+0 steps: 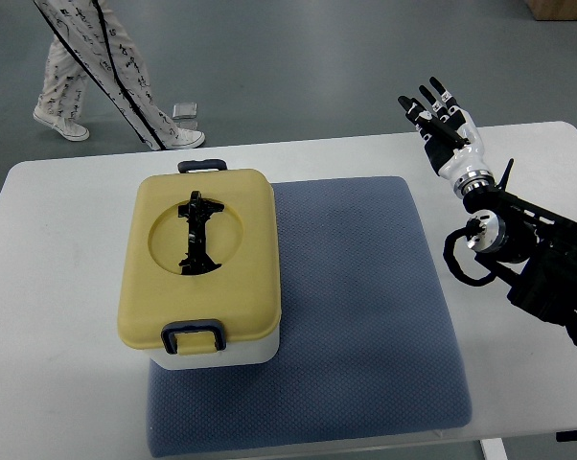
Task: Open white storage box with right hand
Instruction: 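Swing the right hand over the yellow lid toward its black handle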
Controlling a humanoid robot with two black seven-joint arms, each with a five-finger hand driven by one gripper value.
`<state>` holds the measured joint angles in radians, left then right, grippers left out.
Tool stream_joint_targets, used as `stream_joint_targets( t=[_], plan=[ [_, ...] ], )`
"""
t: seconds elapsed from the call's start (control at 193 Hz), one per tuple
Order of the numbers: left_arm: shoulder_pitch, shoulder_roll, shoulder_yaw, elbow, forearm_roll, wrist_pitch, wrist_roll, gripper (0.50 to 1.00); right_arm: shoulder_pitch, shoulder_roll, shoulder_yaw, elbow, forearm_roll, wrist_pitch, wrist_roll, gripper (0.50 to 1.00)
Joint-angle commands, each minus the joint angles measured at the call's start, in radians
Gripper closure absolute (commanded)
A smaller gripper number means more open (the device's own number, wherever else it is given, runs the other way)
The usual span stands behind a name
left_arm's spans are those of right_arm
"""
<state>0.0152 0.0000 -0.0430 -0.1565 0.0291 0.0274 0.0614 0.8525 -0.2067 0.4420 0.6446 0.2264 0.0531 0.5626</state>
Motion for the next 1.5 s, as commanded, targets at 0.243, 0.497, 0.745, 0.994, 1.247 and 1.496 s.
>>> stream_joint_targets(
  t=[0.243, 0.497, 0.745, 0.994, 1.247, 1.496],
  plan=[
    [0.0, 0.0, 0.0, 0.0, 0.0, 0.0, 0.0, 0.5, 0.247, -0.174, -0.247, 0.081, -0.317, -0.007, 0.04, 0.583],
    [0.0, 0.0, 0.0, 0.0, 0.0, 0.0, 0.0, 0.5, 0.576, -0.315, -0.506, 0.24, -0.579, 0.102, 0.045, 0.583],
    [0.0, 0.0, 0.0, 0.0, 0.0, 0.0, 0.0, 0.5, 0.81, -0.289, -0.608, 0.357, -0.82, 0.188, 0.046, 0.576],
    [0.0, 0.0, 0.0, 0.0, 0.0, 0.0, 0.0, 0.5, 0.887, -0.152, -0.648, 0.365, -1.19, 0.189, 0.048, 0.585],
    [0.0, 0.0, 0.0, -0.002, 0.0, 0.0, 0.0, 0.5, 0.913, -0.083, -0.648, 0.366, -1.404, 0.244, 0.048, 0.585],
    [0.0, 0.0, 0.0, 0.0, 0.0, 0.0, 0.0, 0.5, 0.932, -0.062, -0.643, 0.474, -1.404, 0.298, 0.048, 0.585]
  ],
)
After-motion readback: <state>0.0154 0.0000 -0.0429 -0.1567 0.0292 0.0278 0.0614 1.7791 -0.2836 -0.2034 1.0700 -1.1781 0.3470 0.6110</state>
